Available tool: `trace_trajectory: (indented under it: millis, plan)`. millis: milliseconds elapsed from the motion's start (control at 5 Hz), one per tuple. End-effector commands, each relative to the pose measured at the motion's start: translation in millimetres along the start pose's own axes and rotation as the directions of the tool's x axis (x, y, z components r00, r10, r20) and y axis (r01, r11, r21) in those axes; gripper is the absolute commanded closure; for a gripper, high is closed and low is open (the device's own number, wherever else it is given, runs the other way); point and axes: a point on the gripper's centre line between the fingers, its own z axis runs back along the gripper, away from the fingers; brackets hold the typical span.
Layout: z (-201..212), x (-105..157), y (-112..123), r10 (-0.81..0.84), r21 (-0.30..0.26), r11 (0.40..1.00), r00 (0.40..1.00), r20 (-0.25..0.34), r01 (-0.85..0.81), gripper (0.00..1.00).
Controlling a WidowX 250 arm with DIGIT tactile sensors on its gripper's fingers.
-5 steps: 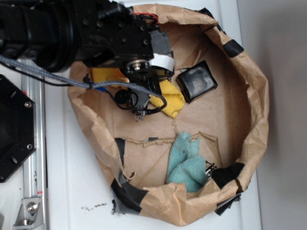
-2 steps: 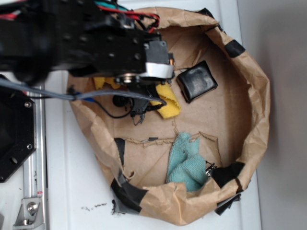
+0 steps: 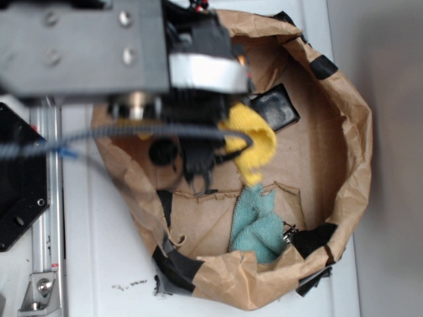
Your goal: Grab the yellow cloth.
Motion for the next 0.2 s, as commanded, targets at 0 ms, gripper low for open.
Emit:
trace_trajectory:
  millis: [0]
  plan:
    - [26.8, -3.5, 3.1, 0.127, 0.084, 0.988, 0.989, 0.069, -0.133, 1.00]
